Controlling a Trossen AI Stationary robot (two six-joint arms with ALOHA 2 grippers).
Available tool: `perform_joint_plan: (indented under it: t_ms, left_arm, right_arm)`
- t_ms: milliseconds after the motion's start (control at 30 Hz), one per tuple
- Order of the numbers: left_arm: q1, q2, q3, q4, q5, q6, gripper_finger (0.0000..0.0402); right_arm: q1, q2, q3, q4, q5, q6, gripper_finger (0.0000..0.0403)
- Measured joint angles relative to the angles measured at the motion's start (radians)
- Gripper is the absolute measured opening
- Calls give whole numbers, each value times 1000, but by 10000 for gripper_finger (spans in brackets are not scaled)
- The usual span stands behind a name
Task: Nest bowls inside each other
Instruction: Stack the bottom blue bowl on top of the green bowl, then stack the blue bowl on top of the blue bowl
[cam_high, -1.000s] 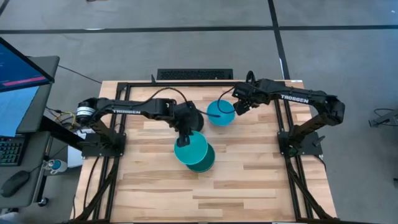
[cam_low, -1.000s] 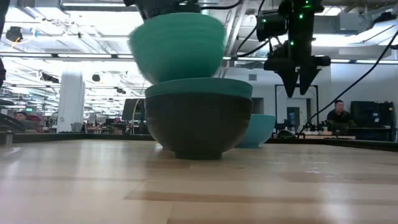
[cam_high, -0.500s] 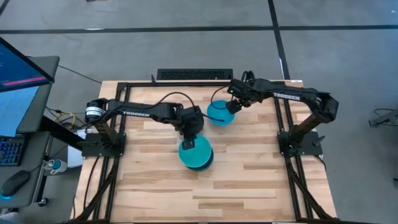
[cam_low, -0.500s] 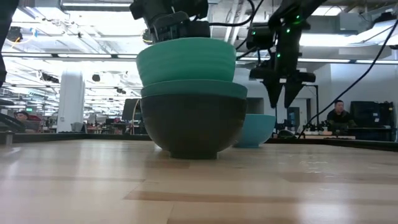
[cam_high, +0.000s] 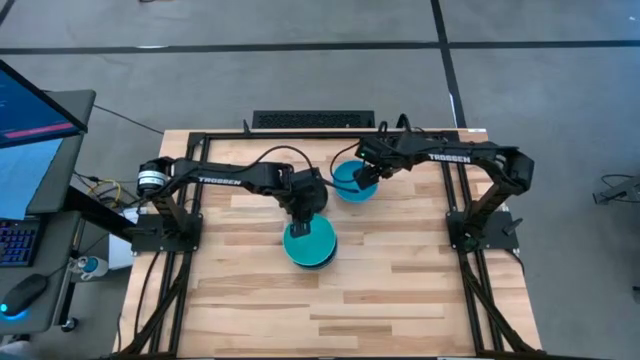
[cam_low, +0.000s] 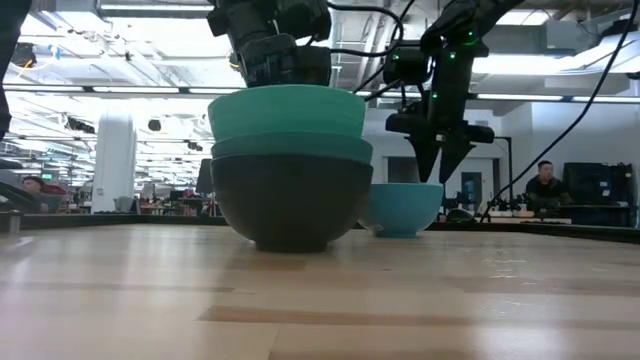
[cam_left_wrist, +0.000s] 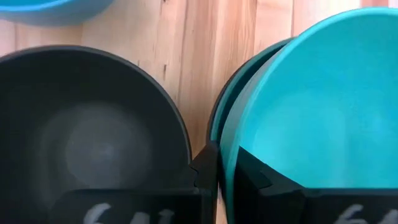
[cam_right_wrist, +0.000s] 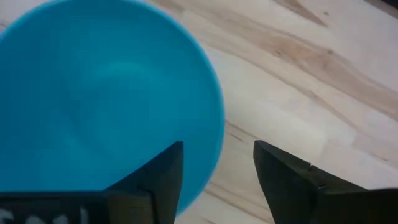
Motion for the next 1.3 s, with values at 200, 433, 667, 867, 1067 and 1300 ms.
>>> perform_joint_plan:
  t_ms: [200,433,667,867,1067,1300]
  left_arm:
    - [0,0,0,5,-7,9,19]
    - [9,21,-1,-23,-10,4,42]
    - [-3,9,8,50,-9,-28,70]
    - [-6,-3,8,42,-2,-39,88]
    - [-7,-61,8,50,-6,-54,90]
    - [-6,-158,8,53,-58,-65,90]
  right_arm:
    - [5,0,0,7,-6,10,214]
    - [8,-1,-36,31,-32,40,214]
    - [20,-1,-47,49,-24,44,201]
    - [20,34,-48,72,-45,44,129]
    - [36,92,-47,88,-52,43,95]
    - [40,82,-46,116,-54,44,83]
